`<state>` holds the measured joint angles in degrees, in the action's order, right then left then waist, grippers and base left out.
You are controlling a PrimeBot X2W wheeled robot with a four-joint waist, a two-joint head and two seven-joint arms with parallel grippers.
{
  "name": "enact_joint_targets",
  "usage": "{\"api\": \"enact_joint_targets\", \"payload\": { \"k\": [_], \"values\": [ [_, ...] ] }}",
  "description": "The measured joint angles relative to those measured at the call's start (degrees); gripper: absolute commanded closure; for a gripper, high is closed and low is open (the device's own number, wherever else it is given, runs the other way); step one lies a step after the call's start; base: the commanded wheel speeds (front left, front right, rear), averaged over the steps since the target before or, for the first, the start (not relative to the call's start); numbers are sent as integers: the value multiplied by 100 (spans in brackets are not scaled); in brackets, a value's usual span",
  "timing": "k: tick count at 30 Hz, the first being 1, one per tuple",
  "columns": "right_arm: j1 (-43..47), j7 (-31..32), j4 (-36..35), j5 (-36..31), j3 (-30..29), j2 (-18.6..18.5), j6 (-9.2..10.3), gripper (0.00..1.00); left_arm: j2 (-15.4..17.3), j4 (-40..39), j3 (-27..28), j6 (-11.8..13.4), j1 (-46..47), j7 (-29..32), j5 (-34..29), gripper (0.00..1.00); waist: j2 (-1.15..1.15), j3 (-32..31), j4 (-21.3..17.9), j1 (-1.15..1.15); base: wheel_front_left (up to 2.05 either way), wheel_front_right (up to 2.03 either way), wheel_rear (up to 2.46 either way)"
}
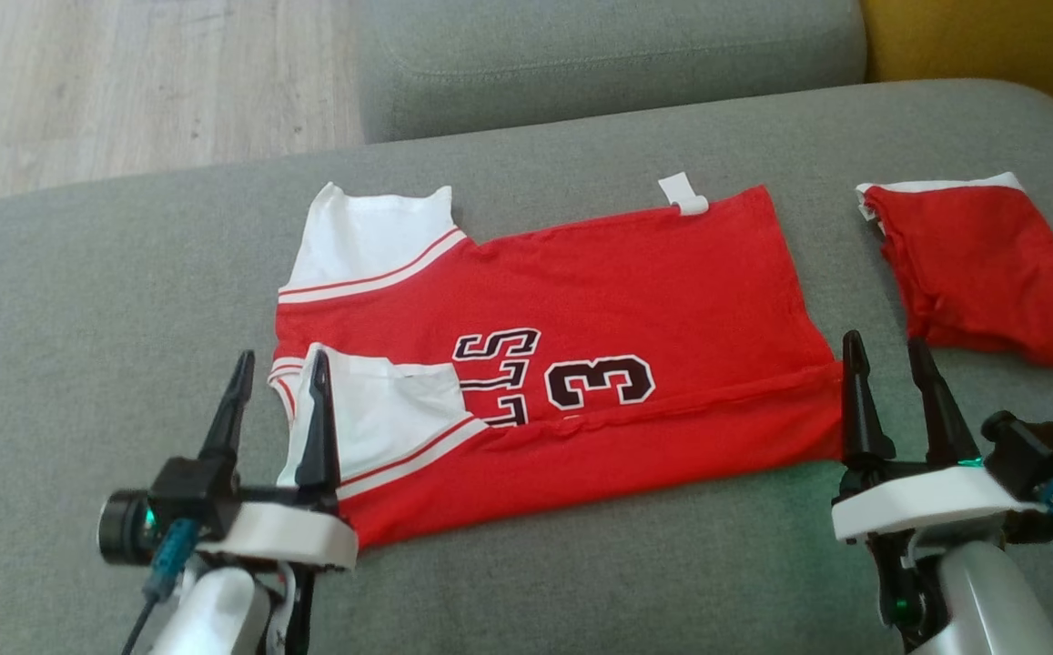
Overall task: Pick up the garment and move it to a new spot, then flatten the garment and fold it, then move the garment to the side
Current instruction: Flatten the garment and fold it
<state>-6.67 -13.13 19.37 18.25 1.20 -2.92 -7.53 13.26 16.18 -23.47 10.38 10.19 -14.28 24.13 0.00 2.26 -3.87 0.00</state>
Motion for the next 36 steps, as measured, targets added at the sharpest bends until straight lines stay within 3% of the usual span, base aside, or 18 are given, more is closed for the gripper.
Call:
{"api": "enact_joint_targets", "payload": {
  "k": [6, 8, 15, 18, 27, 36],
  "values": [
    [26, -5, -227, 48, 60, 3, 0, 0, -33, -149, 154, -245, 88, -2, -161, 0, 0, 156, -38, 0, 0, 0, 0],
    [13, -7, -283, 47, 54, 4, 0, 0, 24, -13, 208, -534, 437, 27, -70, 0, 0, 298, -68, 0, 0, 0, 0],
    [-399, -5, -398, 48, 189, 5, 0, 0, 758, 728, 105, -1426, 2326, 1225, -62, 0, 0, 750, -187, 0, 0, 0, 0],
    [-714, -7, -453, 98, 302, 4, 0, 0, 961, 1259, -140, -1663, 3172, 1861, -105, 0, 0, 977, -287, 1, 0, 0, 0],
    [-1179, -88, -474, 427, 658, 2, 0, 0, 1451, 2455, -1031, -1795, 4323, 2846, 408, 0, 0, 1506, -768, 1, 0, 0, 0],
    [-1514, -124, -613, 498, 931, 1, 0, 0, 1944, 3361, -1488, -1796, 4894, 3052, 1028, 0, 0, 2052, -1268, 1, 0, 0, 0]
  ]
}}
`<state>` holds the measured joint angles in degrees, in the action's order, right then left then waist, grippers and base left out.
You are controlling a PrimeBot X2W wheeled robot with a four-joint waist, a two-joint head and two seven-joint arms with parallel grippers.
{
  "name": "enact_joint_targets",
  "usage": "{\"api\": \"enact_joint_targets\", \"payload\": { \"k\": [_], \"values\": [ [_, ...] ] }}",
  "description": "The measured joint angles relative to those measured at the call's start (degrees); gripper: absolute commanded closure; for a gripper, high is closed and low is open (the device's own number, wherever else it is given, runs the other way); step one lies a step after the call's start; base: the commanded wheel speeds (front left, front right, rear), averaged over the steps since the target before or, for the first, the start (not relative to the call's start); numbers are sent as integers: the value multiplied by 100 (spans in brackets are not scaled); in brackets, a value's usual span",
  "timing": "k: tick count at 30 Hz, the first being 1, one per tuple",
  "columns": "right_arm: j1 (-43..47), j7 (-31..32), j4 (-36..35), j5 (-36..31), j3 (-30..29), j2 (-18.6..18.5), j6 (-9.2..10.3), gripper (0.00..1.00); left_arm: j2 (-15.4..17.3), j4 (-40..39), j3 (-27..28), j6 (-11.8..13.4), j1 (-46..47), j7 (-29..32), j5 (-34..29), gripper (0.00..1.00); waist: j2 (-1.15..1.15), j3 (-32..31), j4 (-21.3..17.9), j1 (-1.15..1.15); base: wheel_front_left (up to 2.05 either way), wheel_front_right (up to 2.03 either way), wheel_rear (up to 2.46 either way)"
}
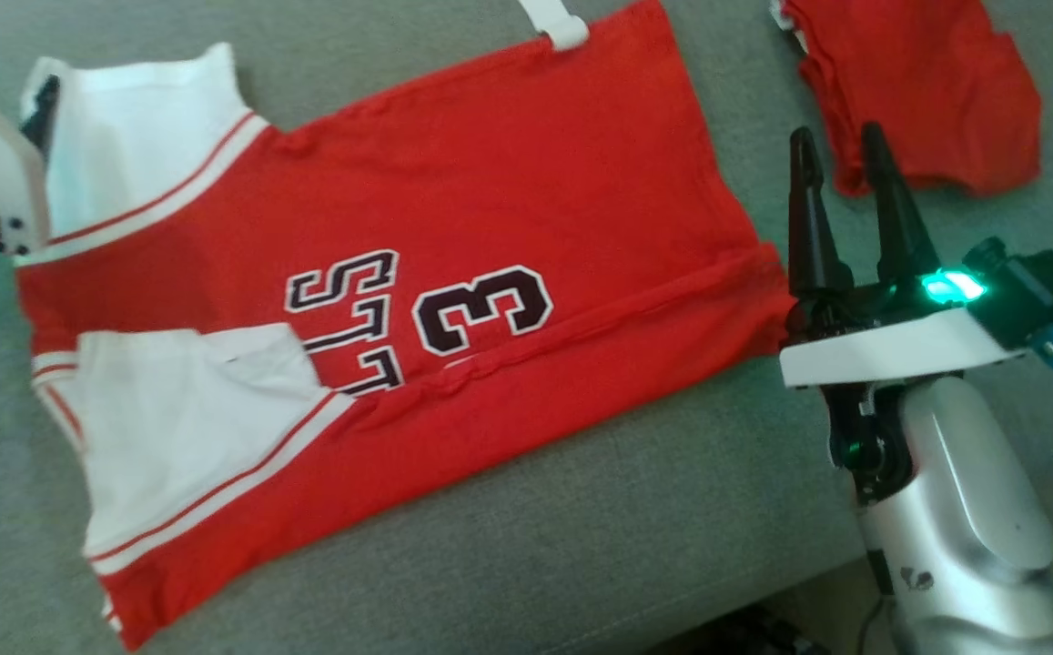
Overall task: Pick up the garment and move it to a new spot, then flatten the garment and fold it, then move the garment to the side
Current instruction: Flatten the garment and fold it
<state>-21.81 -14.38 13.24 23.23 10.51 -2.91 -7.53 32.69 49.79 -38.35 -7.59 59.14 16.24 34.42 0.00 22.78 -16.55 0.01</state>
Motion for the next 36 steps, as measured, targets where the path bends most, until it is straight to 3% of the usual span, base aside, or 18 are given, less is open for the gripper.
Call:
{"api": "enact_joint_targets", "payload": {
  "k": [7, 18, 20, 21, 27, 36],
  "values": [
    [-118, -1, -144, 48, -48, 0, 0, 0, 116, 311, -359, 0, 229, 43, 281, 0, 0, 287, -231, 0, 0, 0, 0],
    [-125, -1, -248, 48, -56, 1, 0, 0, 192, 631, -613, 0, 576, 296, 826, 0, 0, 488, -288, -1, 0, 0, 0],
    [-124, -1, -243, 47, -109, 1, 0, 0, 189, 557, -678, 0, 594, 445, 1004, 77, 0, 492, -270, -1, 0, 0, 0],
    [-125, -1, -231, 46, -136, 1, 0, 0, 180, 503, -733, 0, 599, 520, 1092, 100, 0, 484, -258, -1, 0, 0, 0],
    [-127, -2, -47, -259, -358, 18, 0, 0, 129, 266, -1011, 0, 494, 430, 1439, 100, 0, 355, -121, -1, 0, 0, 0],
    [-379, 461, 46, -880, -1211, 15, 0, 0, -104, -204, -1240, 0, 371, -1046, 1443, 100, 0, -34, 288, -1, 0, 0, 0]
  ]
}}
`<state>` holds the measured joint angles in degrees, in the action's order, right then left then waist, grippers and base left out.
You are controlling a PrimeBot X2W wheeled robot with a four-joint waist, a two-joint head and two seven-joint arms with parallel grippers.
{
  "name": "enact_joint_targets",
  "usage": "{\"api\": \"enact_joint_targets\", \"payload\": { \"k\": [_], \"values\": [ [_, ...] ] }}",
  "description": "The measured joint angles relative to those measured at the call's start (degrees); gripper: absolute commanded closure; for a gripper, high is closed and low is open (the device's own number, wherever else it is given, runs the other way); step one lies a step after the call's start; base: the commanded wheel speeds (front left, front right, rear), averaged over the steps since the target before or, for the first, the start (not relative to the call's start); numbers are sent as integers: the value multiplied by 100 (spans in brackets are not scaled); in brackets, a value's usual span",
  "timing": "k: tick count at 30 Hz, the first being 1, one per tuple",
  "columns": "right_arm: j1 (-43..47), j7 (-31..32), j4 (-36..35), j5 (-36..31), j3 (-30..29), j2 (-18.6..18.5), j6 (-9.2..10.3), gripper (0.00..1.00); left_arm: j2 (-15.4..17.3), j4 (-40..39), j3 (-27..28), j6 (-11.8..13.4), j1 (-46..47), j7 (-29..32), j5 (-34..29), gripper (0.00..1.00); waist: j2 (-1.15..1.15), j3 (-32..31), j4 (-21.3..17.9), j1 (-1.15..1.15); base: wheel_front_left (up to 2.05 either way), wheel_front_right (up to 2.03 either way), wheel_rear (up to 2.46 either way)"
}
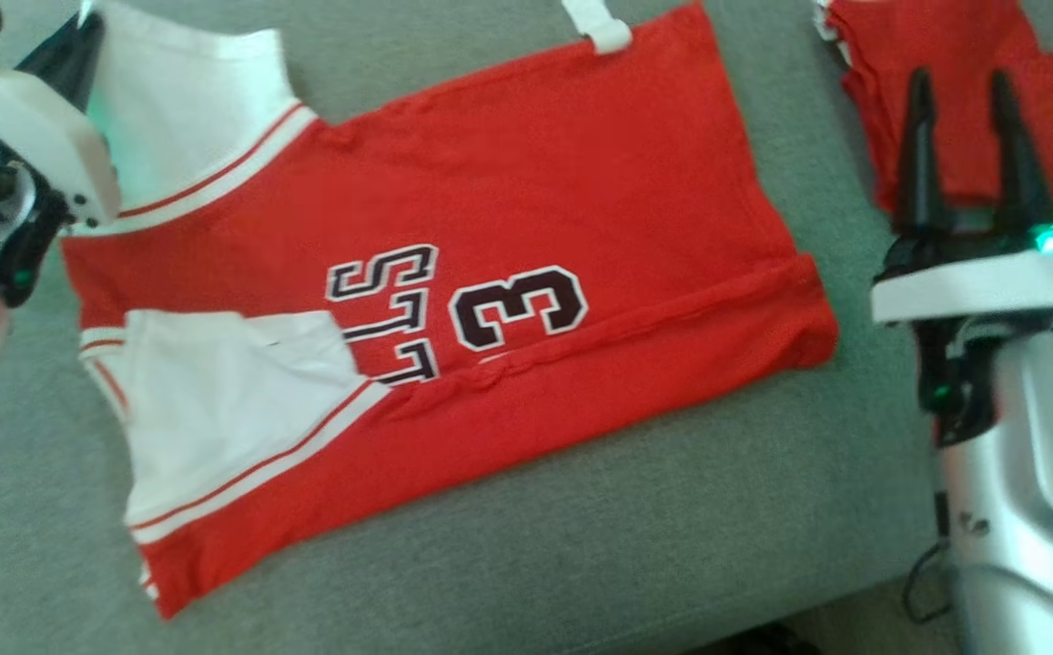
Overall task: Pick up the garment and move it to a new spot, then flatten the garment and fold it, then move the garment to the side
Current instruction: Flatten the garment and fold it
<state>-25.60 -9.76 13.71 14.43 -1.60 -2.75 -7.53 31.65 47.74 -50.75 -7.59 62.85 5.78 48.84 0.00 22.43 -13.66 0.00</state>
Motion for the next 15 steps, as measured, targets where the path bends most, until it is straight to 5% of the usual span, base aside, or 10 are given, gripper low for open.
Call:
{"api": "enact_joint_targets", "payload": {
  "k": [8, 15],
  "values": [
    [-113, 745, -390, -500, -289, -2, 0, 0, -98, -612, -57, 107, -107, -859, -202, 100, 0, -253, 422, -1, 0, 0, 0],
    [-264, 1615, -253, -790, -32, -365, 0, 0, -193, -1764, -102, 631, -792, -1245, -210, 100, 0, -448, 925, 0, 0, 0, 0]
  ]
}}
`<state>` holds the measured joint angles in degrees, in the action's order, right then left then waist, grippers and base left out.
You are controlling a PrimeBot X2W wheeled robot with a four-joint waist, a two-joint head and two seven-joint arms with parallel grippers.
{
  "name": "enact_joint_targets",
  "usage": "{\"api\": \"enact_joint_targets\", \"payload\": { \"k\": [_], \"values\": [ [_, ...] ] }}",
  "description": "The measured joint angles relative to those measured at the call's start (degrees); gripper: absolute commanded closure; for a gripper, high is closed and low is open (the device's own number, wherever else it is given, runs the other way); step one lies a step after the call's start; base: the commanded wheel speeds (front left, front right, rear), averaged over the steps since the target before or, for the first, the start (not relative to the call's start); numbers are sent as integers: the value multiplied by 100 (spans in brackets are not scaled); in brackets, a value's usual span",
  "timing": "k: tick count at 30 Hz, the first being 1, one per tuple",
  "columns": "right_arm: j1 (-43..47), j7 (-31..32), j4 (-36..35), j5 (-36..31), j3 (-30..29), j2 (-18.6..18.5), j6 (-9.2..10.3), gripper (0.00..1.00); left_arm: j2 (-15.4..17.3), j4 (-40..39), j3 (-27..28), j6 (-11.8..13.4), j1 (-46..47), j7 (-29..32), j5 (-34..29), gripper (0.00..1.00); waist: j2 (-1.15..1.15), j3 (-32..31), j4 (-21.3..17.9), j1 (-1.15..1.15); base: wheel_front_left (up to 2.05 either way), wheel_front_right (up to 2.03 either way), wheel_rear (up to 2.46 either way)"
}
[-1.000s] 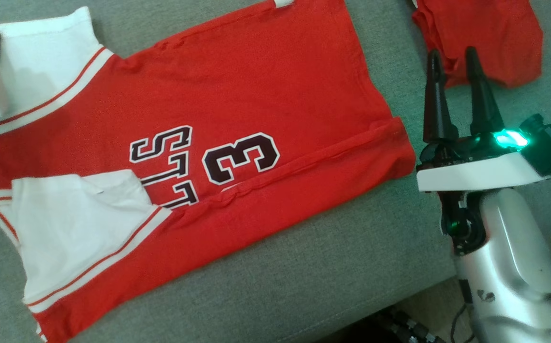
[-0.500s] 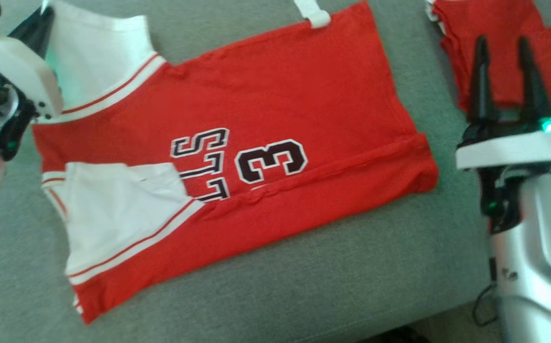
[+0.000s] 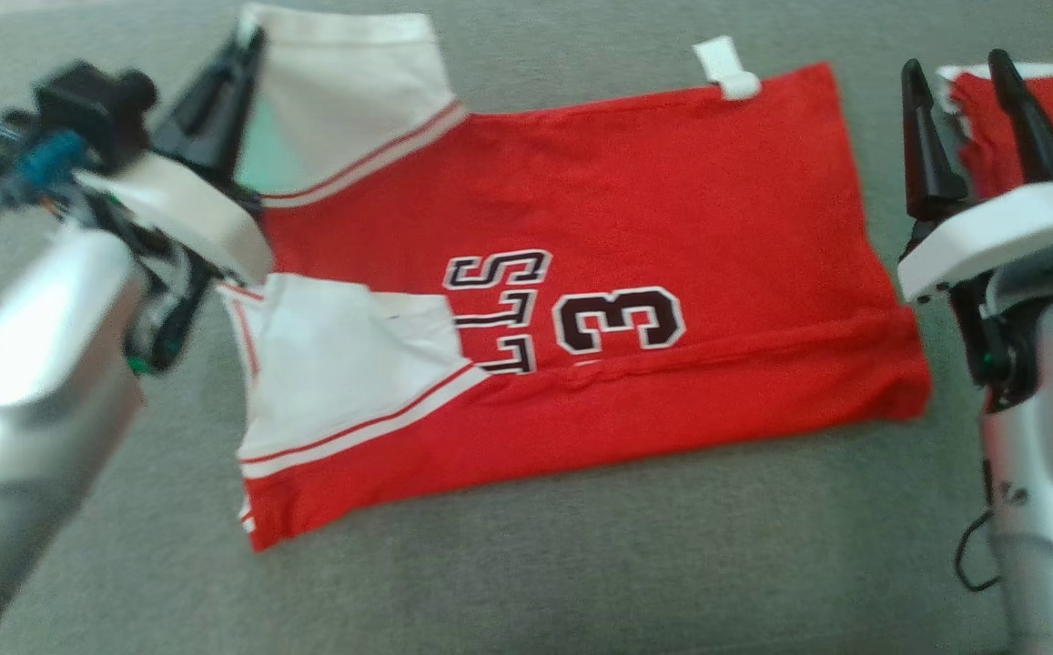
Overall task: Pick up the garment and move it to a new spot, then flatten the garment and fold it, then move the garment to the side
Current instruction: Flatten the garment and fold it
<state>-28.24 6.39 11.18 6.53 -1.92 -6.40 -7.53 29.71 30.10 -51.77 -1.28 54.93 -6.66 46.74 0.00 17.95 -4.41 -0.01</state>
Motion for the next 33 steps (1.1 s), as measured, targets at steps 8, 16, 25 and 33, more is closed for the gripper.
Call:
{"api": "enact_joint_targets", "payload": {
  "k": [8, 16, 25, 33],
  "values": [
    [-524, 717, 1256, 503, 322, -777, 0, 0, 91, -1403, -207, 491, -588, 55, -127, 100, 0, -2, 548, 0, 0, 0, 0],
    [-1402, 823, 2691, 547, 192, -1171, 0, 0, 180, -2238, -379, 644, -648, 303, -207, 100, 0, 358, 959, 1, 0, 0, 0],
    [-2028, 879, 3586, 524, 504, -1381, 0, 0, 112, -2351, -409, 666, -510, 316, -296, 100, 0, 738, 1215, 2, 0, 0, 0],
    [-2466, 1001, 4011, 563, 944, -1555, 0, 100, 44, -2330, -419, 662, -306, 355, -345, 100, 0, 871, 1246, 1, 0, 0, 0]
  ]
}}
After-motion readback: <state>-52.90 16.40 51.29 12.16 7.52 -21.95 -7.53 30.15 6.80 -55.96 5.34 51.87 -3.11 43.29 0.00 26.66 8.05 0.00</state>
